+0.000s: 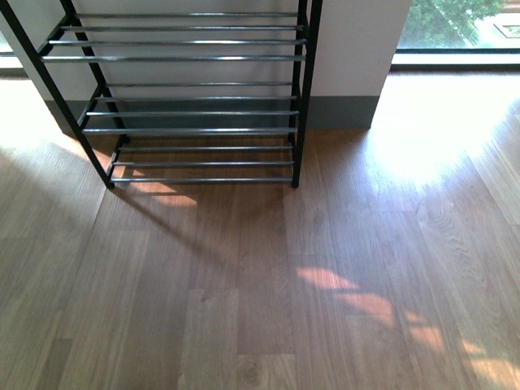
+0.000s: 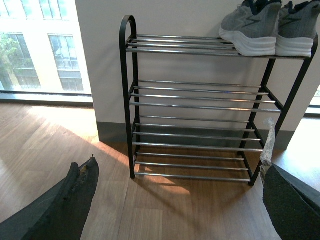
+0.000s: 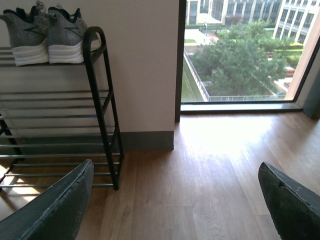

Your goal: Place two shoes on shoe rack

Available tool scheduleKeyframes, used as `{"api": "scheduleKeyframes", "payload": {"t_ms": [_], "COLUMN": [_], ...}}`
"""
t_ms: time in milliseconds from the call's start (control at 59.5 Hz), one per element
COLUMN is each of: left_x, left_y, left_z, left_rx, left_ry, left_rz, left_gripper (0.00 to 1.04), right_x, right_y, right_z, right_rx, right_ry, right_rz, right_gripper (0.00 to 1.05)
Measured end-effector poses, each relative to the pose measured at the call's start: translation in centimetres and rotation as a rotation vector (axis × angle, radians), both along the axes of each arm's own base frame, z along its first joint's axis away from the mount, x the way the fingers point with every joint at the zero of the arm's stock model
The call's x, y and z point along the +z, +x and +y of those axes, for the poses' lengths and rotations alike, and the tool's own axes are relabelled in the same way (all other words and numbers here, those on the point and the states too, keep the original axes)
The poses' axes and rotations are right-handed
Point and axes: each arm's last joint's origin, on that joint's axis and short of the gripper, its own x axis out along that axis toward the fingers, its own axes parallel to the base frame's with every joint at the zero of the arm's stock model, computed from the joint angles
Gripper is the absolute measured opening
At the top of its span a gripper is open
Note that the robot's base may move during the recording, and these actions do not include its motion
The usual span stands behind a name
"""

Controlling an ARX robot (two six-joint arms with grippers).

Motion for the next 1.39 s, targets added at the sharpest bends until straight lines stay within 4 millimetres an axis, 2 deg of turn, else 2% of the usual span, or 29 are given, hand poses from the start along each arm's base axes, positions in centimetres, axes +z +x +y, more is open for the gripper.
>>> {"api": "scheduleKeyframes", "payload": {"t_ms": [1395], "left_x": [0.00], "left_y": [0.00], "left_z": [0.00], "left_rx": [0.000], "left_ry": [0.000], "left_rz": [0.000], "left_gripper": [0.95], "right_x": [0.00], "right_y": [0.00], "right_z": [0.00], "right_rx": [0.000], "right_ry": [0.000], "right_rz": [0.000], "right_gripper": [0.96]}}
